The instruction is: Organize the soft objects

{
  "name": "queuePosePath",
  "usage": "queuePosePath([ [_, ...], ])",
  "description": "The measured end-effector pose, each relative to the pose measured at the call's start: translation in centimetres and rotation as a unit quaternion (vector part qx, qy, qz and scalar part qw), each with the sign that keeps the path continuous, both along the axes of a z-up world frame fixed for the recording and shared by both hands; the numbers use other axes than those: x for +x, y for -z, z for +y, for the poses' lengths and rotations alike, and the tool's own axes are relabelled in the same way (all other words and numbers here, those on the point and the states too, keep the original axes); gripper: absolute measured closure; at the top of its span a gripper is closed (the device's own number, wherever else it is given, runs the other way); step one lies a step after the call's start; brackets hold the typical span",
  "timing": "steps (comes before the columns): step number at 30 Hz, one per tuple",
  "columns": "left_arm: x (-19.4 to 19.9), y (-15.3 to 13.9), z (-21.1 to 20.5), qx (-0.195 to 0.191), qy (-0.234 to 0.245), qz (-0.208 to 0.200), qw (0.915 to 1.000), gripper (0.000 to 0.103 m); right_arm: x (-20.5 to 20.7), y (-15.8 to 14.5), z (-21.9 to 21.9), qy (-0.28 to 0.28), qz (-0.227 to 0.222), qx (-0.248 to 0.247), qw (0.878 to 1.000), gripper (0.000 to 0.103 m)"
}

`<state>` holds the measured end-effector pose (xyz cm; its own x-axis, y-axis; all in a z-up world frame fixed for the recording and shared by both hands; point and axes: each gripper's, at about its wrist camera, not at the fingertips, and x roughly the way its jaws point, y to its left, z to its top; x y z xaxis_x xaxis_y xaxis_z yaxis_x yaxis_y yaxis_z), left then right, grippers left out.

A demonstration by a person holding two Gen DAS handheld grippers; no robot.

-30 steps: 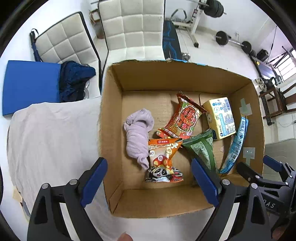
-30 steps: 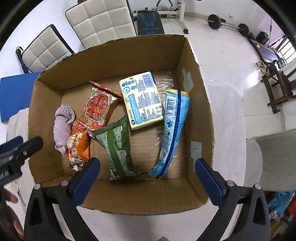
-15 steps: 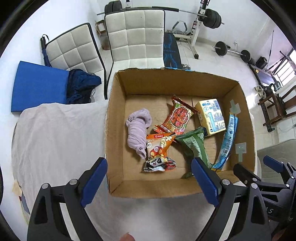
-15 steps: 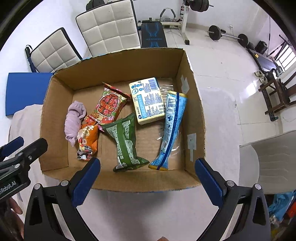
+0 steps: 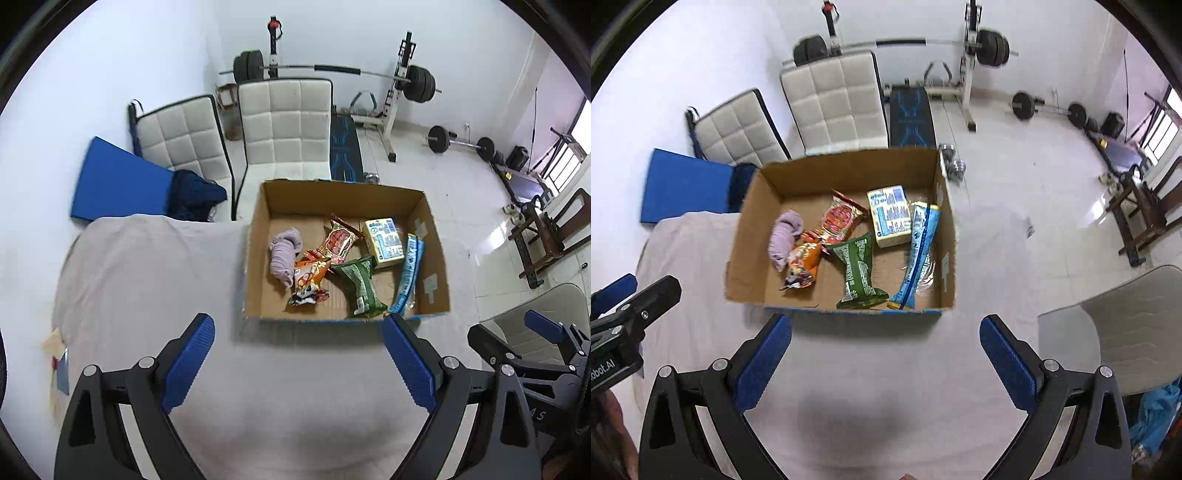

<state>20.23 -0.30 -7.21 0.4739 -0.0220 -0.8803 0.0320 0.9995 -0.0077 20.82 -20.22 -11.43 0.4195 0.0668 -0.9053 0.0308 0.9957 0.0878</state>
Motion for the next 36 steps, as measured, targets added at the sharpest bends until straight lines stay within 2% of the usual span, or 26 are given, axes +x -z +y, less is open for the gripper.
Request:
queuePosePath([
  [5, -4.2, -3.6, -0.2, 0.003, 0.001, -0.019, 0.9998, 0.010, -4.7, -4.3, -0.3, -0.004, -0.027, 0.013, 1.000, 0.000],
  [16, -10.1, -8.1, -0.4, 0.002, 0.010, -0.041, 0.9991, 0.010, -13.4, -13.0, 0.2, -0.005, -0.078, 0.022, 0.997, 0.000],
  [24, -12.3, -9.3, 0.7, 0.006, -0.003, -0.053, 0.9985, 0.010, -17.1, -15.1, 1.1, -0.015, -0.079, 0.018, 0.997, 0.000],
  [34, -12.0, -9.4, 1.1, 0.003, -0.016, -0.072, 0.9973, 0.009, -16.8, -16.4, 1.0, 0.003, -0.102, -0.006, 0.995, 0.000],
  [36, -11.9, -9.5, 1.2, 0.003, -0.017, -0.072, 0.9972, 0.003, -16.4, -16.5, 0.8, 0.006, -0.106, -0.007, 0.994, 0.000],
])
